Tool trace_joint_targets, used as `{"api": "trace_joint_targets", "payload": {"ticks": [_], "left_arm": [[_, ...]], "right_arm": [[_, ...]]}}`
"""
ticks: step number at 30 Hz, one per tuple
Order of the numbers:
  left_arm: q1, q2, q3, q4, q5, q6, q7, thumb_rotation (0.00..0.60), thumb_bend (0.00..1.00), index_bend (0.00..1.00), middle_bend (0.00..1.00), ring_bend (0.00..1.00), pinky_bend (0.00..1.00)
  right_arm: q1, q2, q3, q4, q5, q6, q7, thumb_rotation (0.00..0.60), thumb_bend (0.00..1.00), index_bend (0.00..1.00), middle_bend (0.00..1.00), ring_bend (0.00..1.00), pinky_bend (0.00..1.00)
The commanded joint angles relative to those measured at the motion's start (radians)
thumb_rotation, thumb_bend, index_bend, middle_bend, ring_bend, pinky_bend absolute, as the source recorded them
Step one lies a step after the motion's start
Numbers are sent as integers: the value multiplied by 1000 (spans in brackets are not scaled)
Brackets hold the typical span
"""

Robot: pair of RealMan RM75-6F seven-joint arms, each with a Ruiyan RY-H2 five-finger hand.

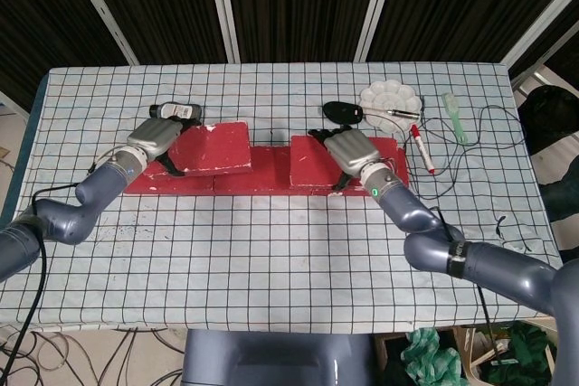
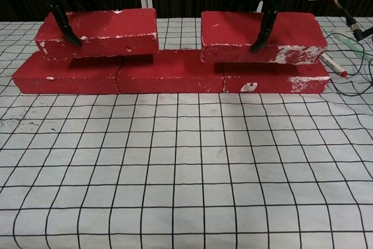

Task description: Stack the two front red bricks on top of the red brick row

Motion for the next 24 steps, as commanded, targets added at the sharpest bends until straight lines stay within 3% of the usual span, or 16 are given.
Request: {"api": "trace_joint_targets", "payload": {"ticks": [1,16,24], "left_arm": [[-4,-32,-21,40,37,-17,-37,600,234,146,183,77,213],[7,-76,-43,81,205,-42,-149,600,210,146,182,77,208],[8,-101,-46,102,262,-38,-209,600,167,146,182,77,206]], "right_arm": [[40,-49,5,64,31,-34,9,600,49,67,187,210,144],[103,-150,-18,243,50,-102,58,600,48,67,187,210,144],[109,-168,-16,275,21,-115,92,600,49,67,187,210,144]]}}
